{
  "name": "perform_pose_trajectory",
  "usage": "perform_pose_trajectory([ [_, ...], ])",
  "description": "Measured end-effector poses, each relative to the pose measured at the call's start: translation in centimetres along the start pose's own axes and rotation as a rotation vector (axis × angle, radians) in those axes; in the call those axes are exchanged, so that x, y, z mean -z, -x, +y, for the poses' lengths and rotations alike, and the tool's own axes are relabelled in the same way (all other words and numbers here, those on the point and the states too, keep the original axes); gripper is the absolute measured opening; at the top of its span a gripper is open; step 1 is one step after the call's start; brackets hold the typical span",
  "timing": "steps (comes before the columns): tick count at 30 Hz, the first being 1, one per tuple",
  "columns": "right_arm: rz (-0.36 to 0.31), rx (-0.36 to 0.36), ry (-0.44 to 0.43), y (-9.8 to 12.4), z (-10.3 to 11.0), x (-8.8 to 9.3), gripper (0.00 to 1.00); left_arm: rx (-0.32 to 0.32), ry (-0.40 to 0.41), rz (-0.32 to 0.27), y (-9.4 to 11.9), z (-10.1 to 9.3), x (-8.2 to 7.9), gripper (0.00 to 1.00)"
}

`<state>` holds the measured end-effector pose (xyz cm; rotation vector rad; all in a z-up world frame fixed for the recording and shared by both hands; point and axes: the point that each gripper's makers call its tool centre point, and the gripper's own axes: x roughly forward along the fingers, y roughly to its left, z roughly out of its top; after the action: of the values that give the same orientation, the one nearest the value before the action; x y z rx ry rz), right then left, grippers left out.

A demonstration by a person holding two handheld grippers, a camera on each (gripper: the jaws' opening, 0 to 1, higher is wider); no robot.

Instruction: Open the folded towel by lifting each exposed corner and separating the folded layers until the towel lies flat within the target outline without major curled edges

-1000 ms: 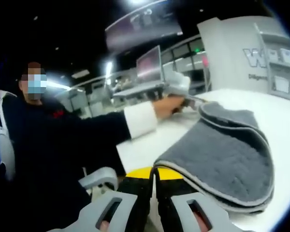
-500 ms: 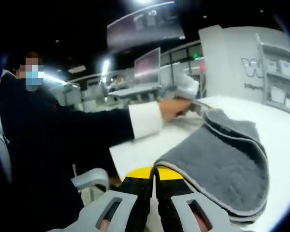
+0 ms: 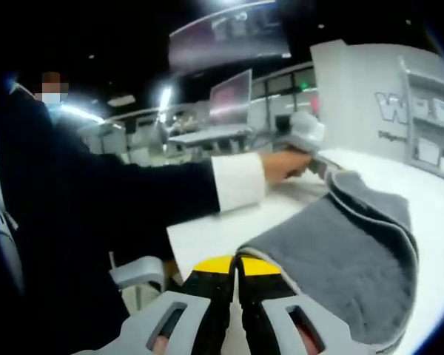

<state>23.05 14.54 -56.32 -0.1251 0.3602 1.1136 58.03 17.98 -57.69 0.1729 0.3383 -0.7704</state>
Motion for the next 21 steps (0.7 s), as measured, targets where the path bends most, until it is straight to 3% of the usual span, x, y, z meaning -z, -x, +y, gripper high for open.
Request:
perform_pose_trajectory([
  [21,0.015,-0.017,0.022,0.7,0.6,0.4,0.0,0.011,-0.004,-0.014,-1.4,-0.4,-0.3,0.13],
])
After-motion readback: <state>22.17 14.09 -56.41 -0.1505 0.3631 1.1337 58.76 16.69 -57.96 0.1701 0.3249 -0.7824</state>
